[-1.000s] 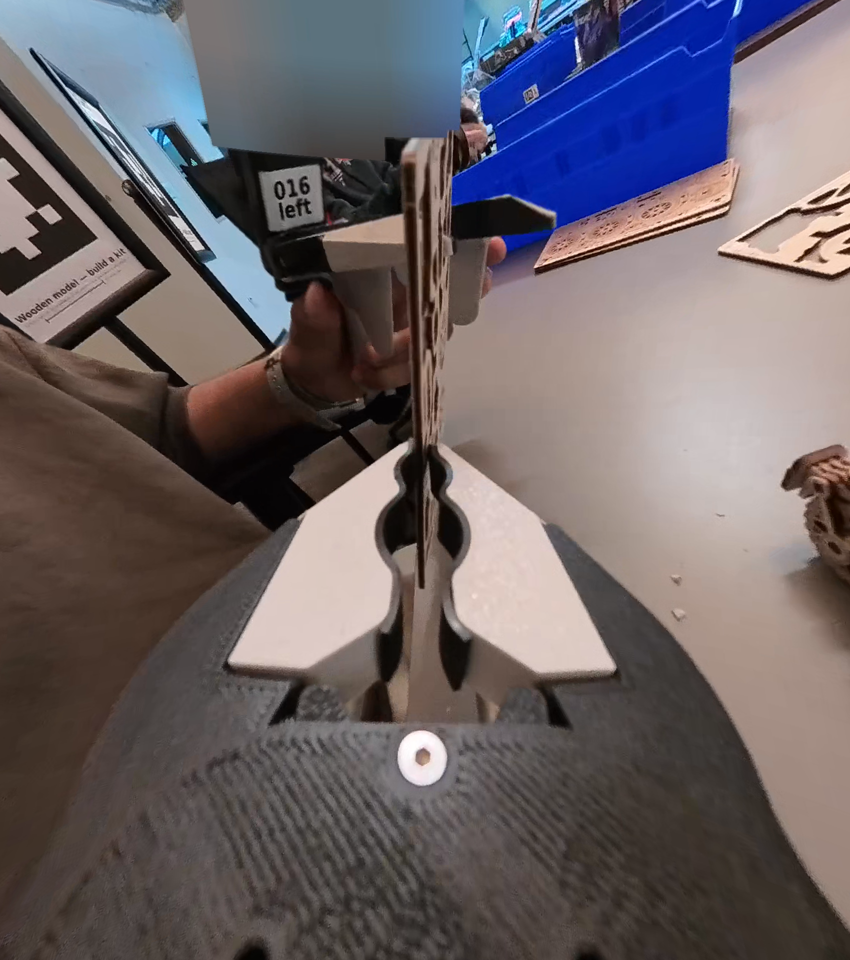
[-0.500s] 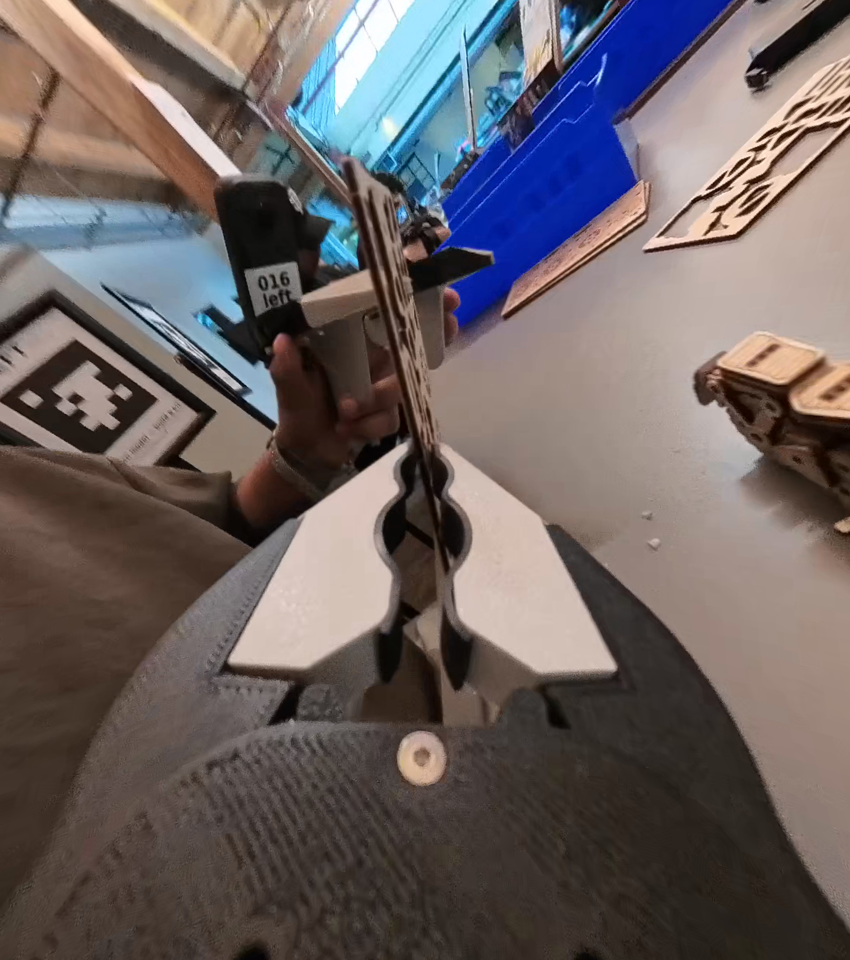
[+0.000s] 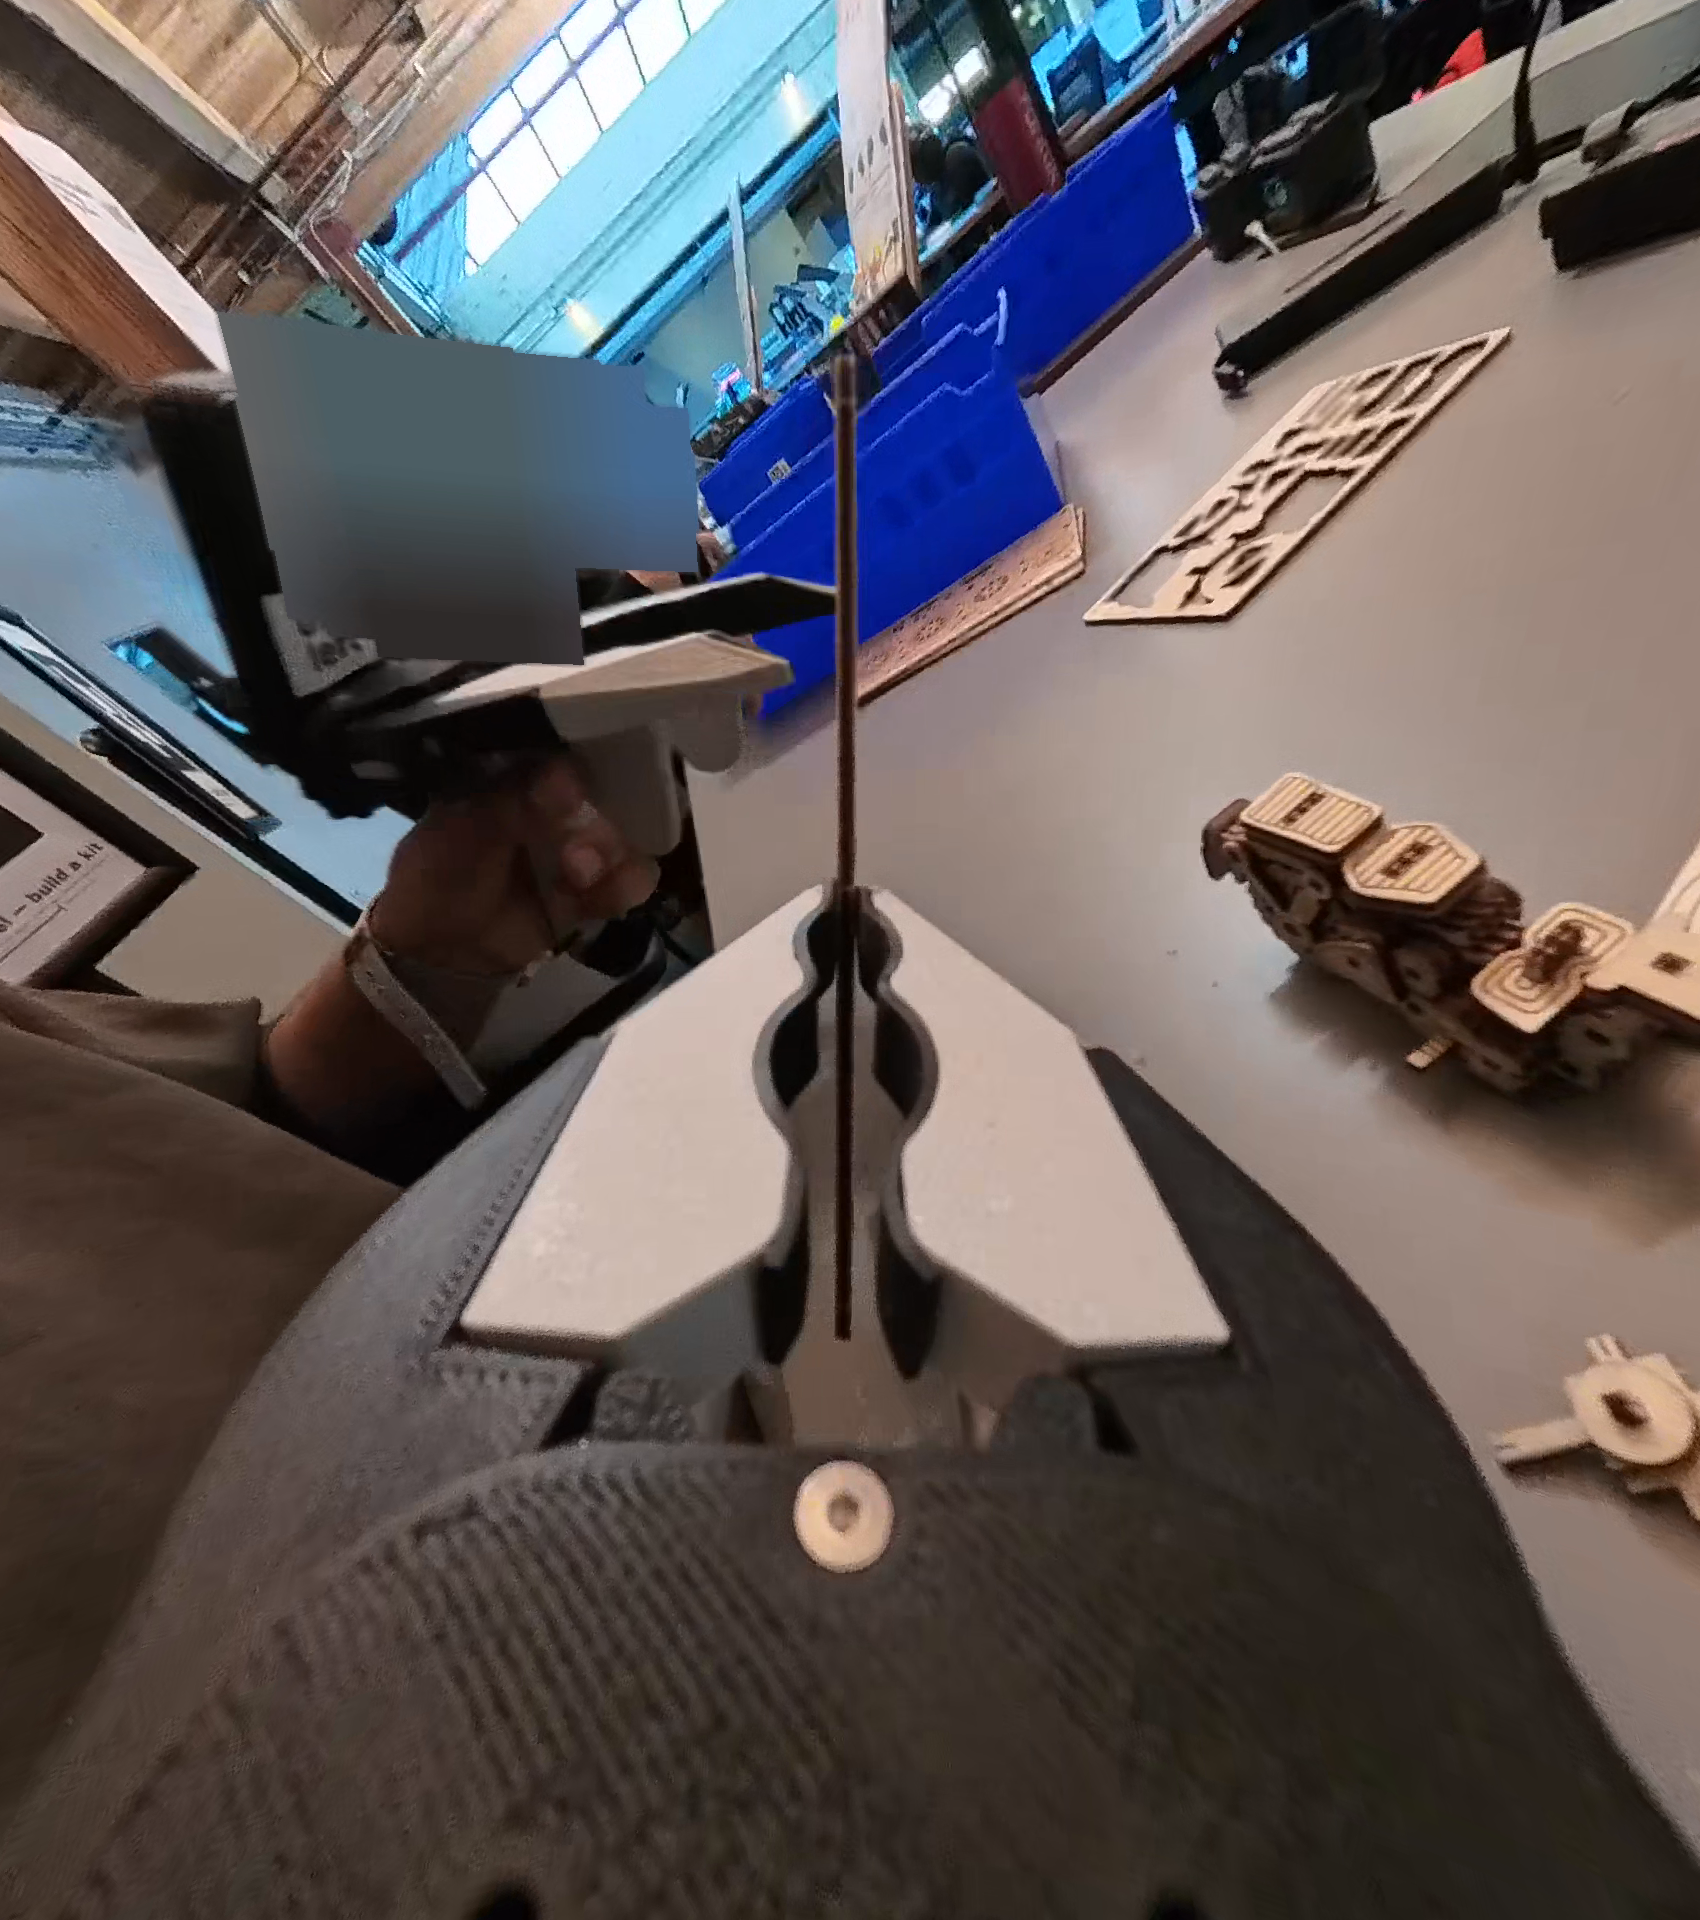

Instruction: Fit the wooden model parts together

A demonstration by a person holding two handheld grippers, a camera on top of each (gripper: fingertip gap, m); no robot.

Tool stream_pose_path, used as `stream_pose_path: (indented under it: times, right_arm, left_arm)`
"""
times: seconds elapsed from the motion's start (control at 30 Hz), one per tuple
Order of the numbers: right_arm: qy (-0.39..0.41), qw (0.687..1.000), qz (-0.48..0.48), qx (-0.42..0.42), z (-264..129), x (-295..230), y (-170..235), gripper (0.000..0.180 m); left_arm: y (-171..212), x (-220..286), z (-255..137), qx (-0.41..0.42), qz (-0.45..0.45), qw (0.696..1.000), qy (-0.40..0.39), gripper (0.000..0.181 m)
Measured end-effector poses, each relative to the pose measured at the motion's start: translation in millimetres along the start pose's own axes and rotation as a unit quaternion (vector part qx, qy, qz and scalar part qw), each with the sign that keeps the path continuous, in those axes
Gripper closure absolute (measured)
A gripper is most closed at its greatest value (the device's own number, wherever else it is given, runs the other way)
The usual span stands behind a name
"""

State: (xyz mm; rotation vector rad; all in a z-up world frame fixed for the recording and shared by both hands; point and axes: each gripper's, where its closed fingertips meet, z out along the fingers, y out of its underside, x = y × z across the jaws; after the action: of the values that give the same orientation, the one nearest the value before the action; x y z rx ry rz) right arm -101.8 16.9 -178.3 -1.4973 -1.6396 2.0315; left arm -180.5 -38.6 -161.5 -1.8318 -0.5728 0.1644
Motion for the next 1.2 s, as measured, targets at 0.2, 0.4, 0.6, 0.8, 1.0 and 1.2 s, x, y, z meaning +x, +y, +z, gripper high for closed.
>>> stream_pose_path:
  times: [0.2,0.4,0.6,0.8,1.0,1.2]
  right_arm:
    - [-0.077,0.993,0.046,0.07,-8.5,-16.0,-22.0,0.18]
    - [-0.113,0.988,0.1,0.046,-0.4,-19.6,-6.6,0.18]
    - [-0.089,0.994,0.062,0.026,-1.7,-13.1,-4.6,0.171]
    - [0.097,0.979,-0.176,-0.023,-18.4,24.6,-18.0,0.118]
    - [0.206,0.934,-0.283,-0.077,-18.2,40.6,-8.8,0.117]
    - [0.183,0.936,-0.294,-0.063,-21.5,37.6,-10.1,0.158]
  left_arm:
    - [26.0,59.8,2.1,-0.051,-0.131,0.958,0.251,0.104]
    - [37.3,102.0,2.3,-0.051,-0.201,0.903,0.375,0.156]
    - [39.7,99.0,2.7,-0.053,-0.214,0.897,0.384,0.18]
    - [42.6,75.6,9.1,-0.055,-0.239,0.901,0.359,0.181]
    - [45.9,68.3,10.4,-0.064,-0.238,0.898,0.363,0.181]
    - [47.4,75.2,5.1,-0.072,-0.224,0.89,0.392,0.181]
